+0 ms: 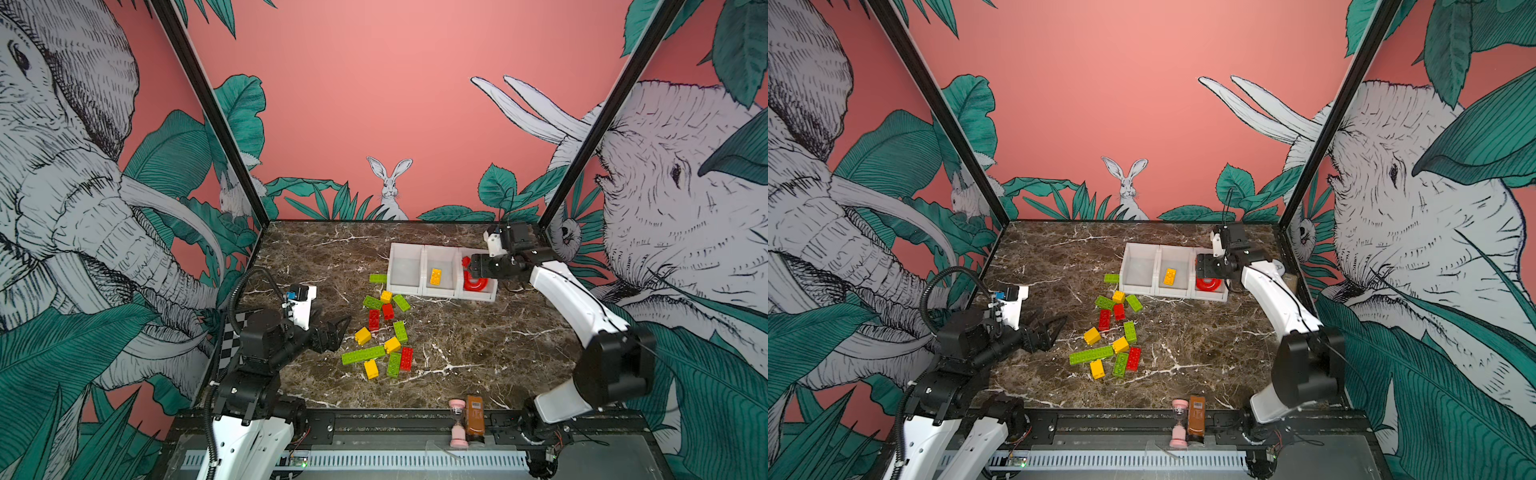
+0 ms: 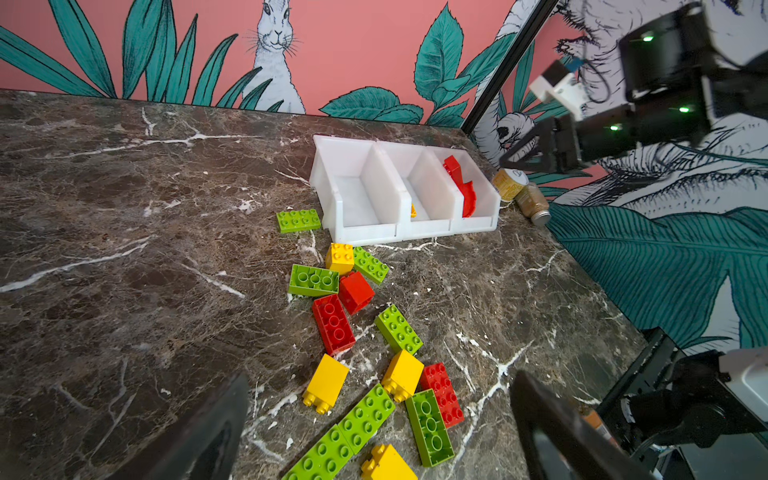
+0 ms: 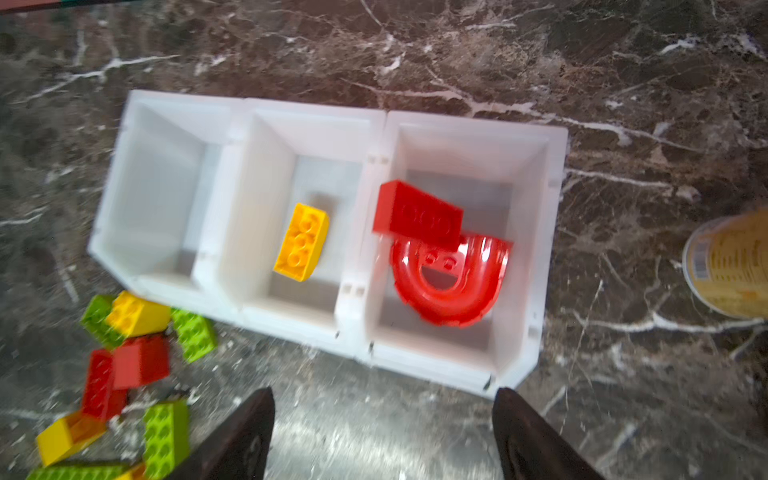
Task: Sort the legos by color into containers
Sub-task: 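Carry the red brick to the compartment holding the red arch and release, then raise the right gripper and move it down to another red brick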
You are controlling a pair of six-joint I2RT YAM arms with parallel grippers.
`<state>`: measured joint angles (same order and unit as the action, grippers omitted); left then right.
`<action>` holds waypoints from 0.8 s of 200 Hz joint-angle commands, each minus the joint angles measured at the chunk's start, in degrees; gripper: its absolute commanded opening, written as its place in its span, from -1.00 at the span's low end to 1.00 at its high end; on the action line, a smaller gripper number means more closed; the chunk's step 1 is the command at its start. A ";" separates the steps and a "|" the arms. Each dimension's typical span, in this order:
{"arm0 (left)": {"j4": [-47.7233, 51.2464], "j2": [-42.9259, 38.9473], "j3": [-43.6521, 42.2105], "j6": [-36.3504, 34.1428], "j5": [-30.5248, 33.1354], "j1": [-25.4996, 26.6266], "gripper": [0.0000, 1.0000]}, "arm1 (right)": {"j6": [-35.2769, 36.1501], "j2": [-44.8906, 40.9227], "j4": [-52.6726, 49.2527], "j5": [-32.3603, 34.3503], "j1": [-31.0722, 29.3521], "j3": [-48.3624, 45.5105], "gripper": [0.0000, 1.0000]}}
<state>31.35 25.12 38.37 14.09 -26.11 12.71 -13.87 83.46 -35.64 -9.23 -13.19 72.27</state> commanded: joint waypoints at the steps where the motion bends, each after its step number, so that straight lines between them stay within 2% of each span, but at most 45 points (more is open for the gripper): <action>1: -0.29 -0.21 -0.04 -0.29 0.19 0.30 0.98 | -4.43 -8.26 -1.81 1.31 -4.58 -6.82 0.55; 21: -0.37 -0.16 -0.05 -0.29 0.53 0.34 0.98 | -7.09 -14.53 0.79 3.48 -7.37 -13.14 0.34; 40: -0.10 -0.25 0.03 -0.29 0.87 0.30 0.98 | -5.10 -14.04 3.41 4.08 -6.90 -14.75 0.16; 47: -0.04 -0.34 -0.02 -0.30 0.93 0.23 0.98 | -4.11 -12.27 4.13 3.78 -6.54 -13.99 0.13; 76: 0.33 -0.34 0.10 -0.39 1.32 0.30 0.98 | -2.13 0.06 10.33 -8.05 -2.25 -7.79 -0.14; 94: 0.38 -0.43 0.18 -0.40 1.72 0.29 0.98 | -1.02 7.45 11.38 -12.32 -1.25 -1.48 -0.25; 120: 0.55 -0.25 0.21 -0.43 2.19 0.30 0.98 | -0.78 16.52 11.62 -14.19 -0.52 6.84 -0.31; 160: 0.92 0.01 0.31 -0.49 2.74 0.30 0.98 | -1.91 24.49 12.91 -16.84 1.81 12.34 -0.42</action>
<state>31.46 25.10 38.37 13.96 -24.25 12.78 -15.88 105.34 -24.21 -23.33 -12.91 81.93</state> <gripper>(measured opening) 0.991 0.296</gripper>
